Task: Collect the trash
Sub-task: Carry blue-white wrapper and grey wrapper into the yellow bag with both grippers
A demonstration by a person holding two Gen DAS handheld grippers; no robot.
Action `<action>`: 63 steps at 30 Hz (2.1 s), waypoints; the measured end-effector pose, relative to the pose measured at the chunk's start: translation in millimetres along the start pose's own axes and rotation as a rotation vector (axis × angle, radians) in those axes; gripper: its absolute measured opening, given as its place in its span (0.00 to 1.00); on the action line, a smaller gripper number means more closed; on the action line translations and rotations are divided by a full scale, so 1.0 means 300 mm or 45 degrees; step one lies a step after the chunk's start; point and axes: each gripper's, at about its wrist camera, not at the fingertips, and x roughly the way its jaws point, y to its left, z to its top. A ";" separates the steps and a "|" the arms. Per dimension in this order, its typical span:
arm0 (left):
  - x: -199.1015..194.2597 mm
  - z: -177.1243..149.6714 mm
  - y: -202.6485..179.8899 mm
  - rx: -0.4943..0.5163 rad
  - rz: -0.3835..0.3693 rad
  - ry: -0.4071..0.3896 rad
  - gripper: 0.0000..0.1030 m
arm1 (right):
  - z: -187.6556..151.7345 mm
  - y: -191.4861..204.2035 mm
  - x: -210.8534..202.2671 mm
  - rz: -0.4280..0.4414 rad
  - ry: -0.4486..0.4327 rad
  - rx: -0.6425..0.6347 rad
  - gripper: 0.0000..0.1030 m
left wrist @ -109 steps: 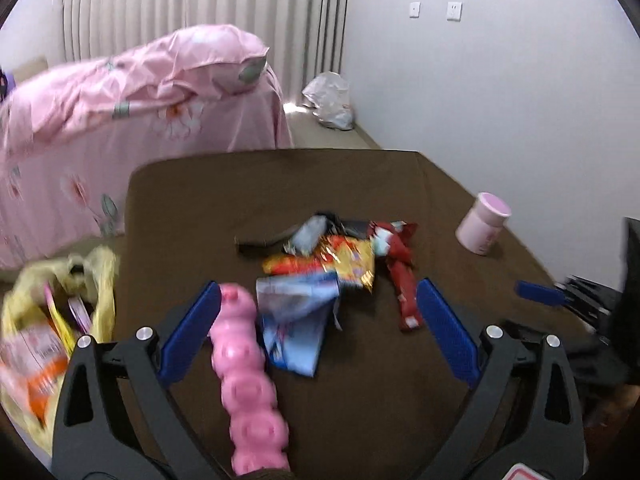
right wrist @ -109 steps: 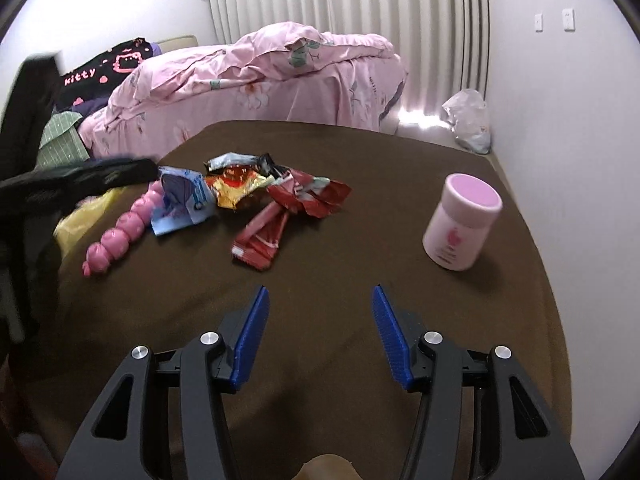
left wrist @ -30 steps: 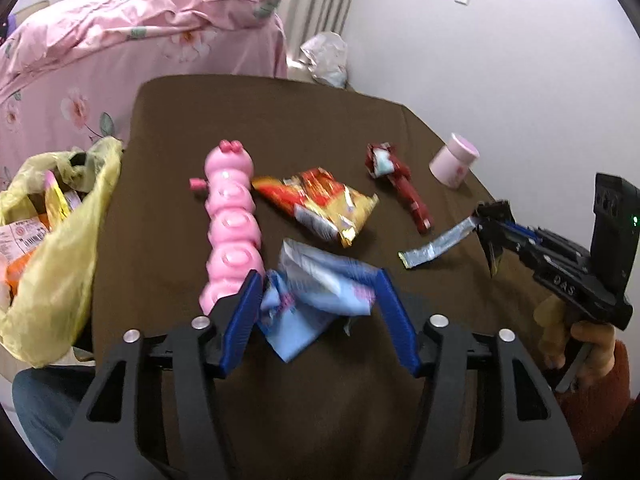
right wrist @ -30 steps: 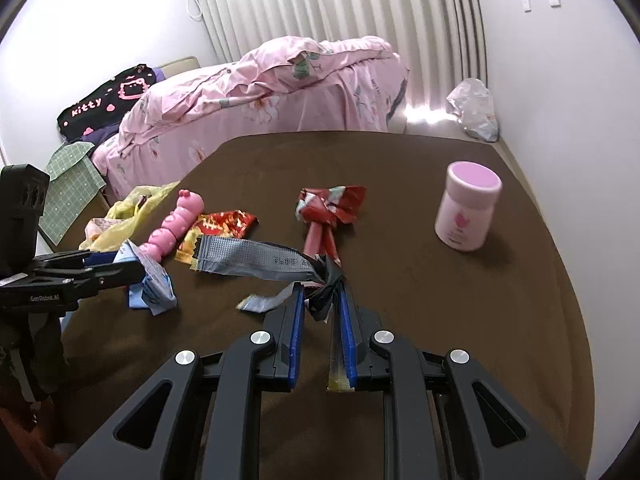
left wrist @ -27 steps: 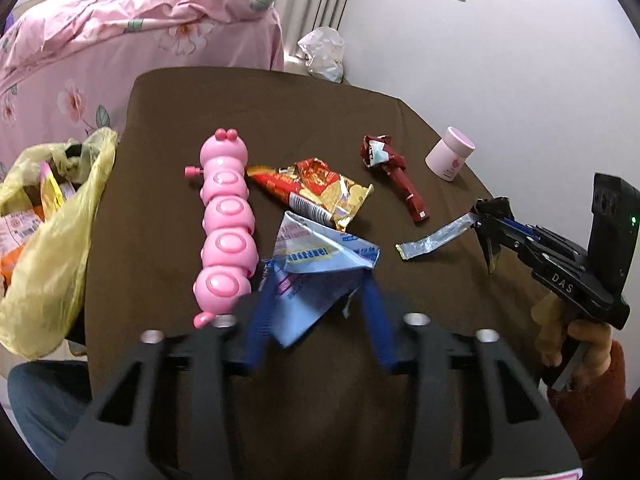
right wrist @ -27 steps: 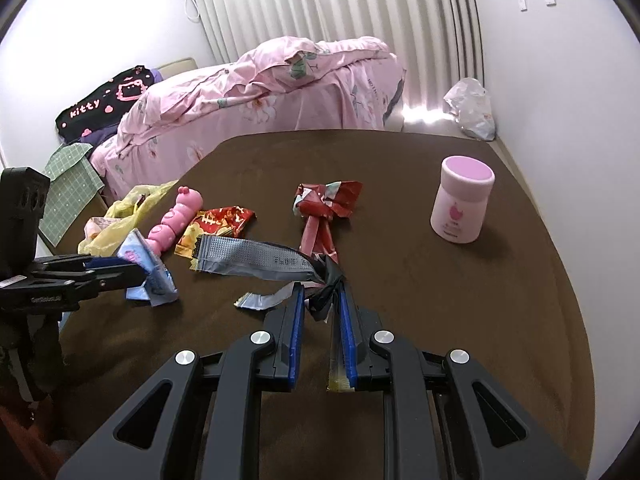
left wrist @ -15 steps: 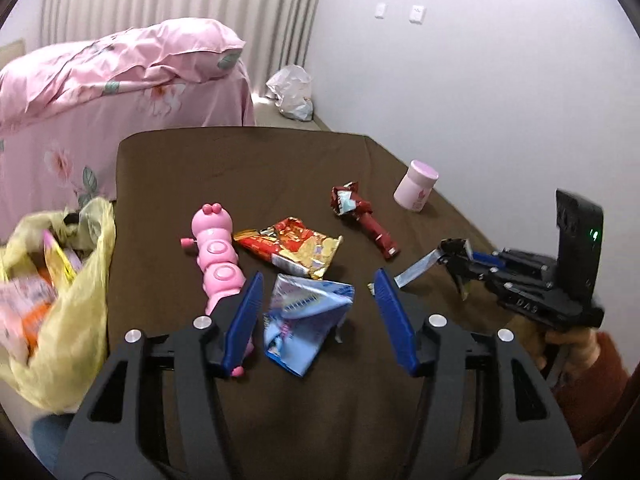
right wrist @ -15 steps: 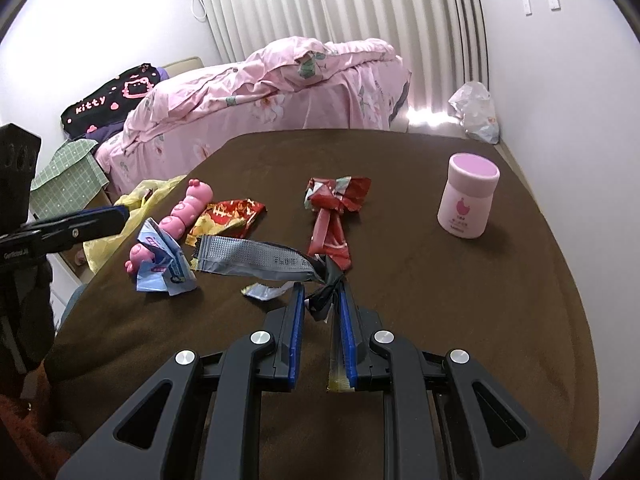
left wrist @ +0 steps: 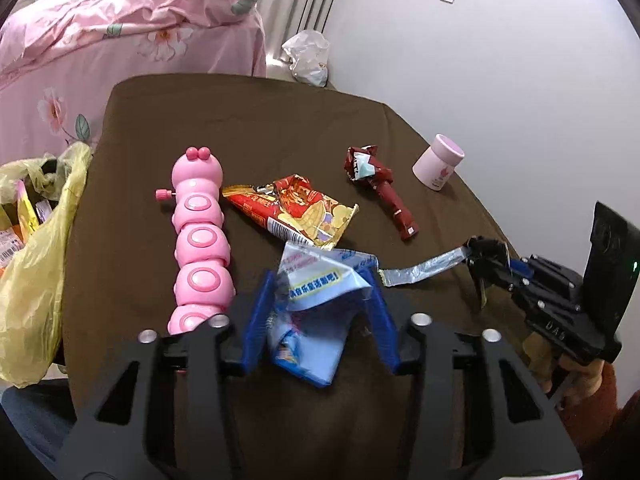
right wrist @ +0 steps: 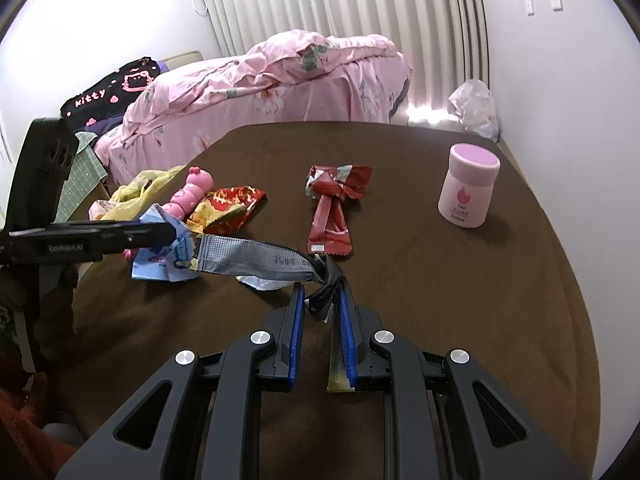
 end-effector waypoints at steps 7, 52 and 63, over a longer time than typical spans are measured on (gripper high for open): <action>-0.128 0.011 -0.014 0.024 0.025 -0.147 0.40 | 0.040 0.038 -0.036 0.000 -0.042 -0.043 0.16; -0.294 -0.131 0.778 -0.556 0.550 -0.311 0.35 | 0.632 0.955 0.658 0.554 0.200 -0.502 0.16; -0.376 -0.113 0.766 -0.624 0.453 -0.383 0.40 | 0.605 0.948 0.740 0.572 0.264 -0.461 0.17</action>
